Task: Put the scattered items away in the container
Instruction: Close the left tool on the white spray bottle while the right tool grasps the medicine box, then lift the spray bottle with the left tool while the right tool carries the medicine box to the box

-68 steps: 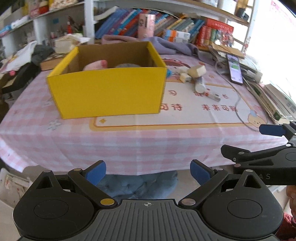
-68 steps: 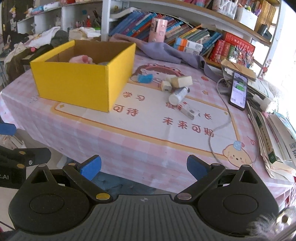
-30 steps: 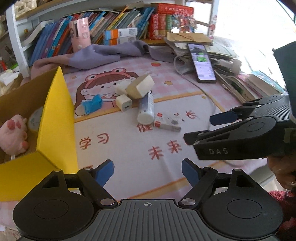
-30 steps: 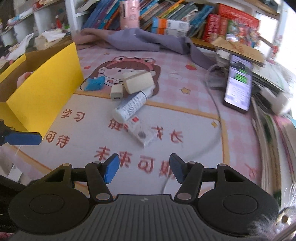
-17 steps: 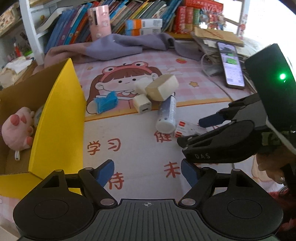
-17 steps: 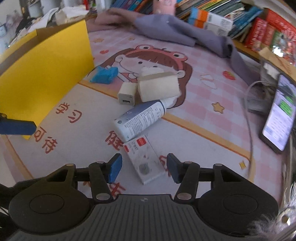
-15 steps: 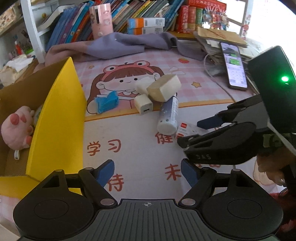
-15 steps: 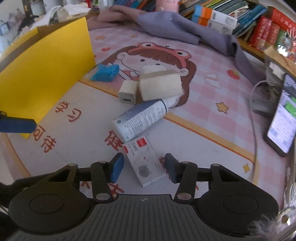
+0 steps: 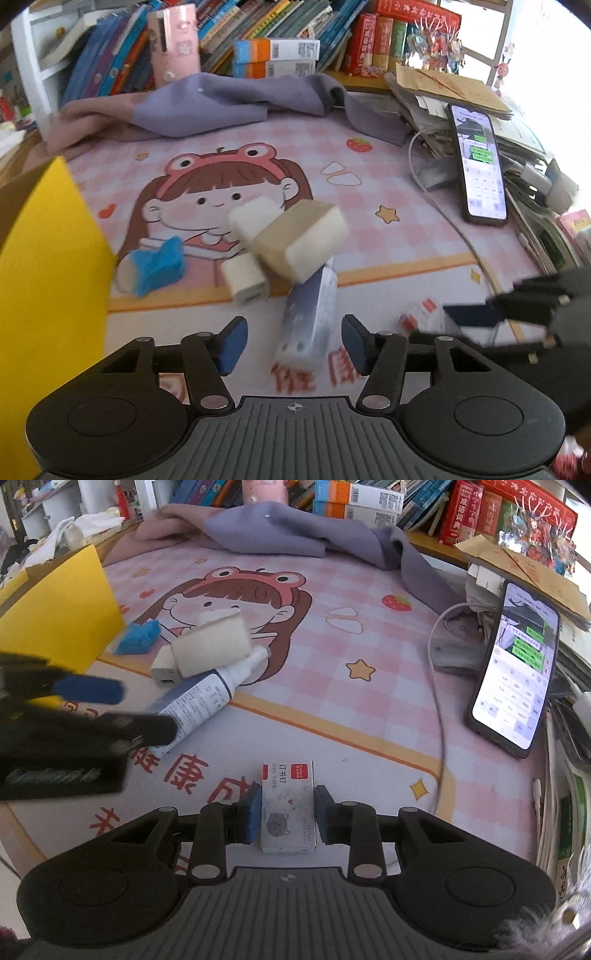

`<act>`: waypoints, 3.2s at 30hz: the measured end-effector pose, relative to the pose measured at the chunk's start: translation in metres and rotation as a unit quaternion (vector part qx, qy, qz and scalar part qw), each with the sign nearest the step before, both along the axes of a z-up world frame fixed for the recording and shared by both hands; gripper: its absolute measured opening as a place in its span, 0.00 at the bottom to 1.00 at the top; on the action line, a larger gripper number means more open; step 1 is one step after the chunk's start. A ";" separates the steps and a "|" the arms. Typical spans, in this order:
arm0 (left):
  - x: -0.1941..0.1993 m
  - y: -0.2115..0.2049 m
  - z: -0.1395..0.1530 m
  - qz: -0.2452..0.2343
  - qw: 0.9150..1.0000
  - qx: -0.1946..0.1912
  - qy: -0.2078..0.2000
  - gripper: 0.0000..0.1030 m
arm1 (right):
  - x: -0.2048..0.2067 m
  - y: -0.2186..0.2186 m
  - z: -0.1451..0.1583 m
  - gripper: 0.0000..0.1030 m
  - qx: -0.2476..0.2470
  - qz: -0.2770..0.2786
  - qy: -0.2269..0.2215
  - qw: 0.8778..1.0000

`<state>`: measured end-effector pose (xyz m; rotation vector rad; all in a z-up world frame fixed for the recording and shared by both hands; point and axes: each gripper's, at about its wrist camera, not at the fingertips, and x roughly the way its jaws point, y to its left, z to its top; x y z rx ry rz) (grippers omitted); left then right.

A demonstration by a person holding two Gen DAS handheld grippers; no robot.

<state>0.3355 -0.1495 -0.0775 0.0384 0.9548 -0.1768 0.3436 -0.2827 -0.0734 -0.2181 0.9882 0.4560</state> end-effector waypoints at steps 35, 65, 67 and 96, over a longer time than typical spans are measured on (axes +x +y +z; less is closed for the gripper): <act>-0.052 0.016 0.039 -0.033 0.997 -0.062 -0.024 0.30 | -0.024 0.013 0.025 0.27 0.008 0.007 -0.032 0.999; -0.194 0.110 0.071 -0.072 0.988 -0.109 -0.082 0.30 | -0.175 0.091 0.064 0.27 -0.008 -0.028 -0.093 0.995; -0.204 0.117 0.072 -0.071 0.988 -0.110 -0.086 0.30 | -0.186 0.096 0.066 0.27 -0.006 -0.028 -0.097 0.995; -0.292 0.233 0.067 0.023 0.991 -0.105 -0.085 0.30 | -0.274 0.199 0.072 0.27 0.031 0.065 -0.087 0.994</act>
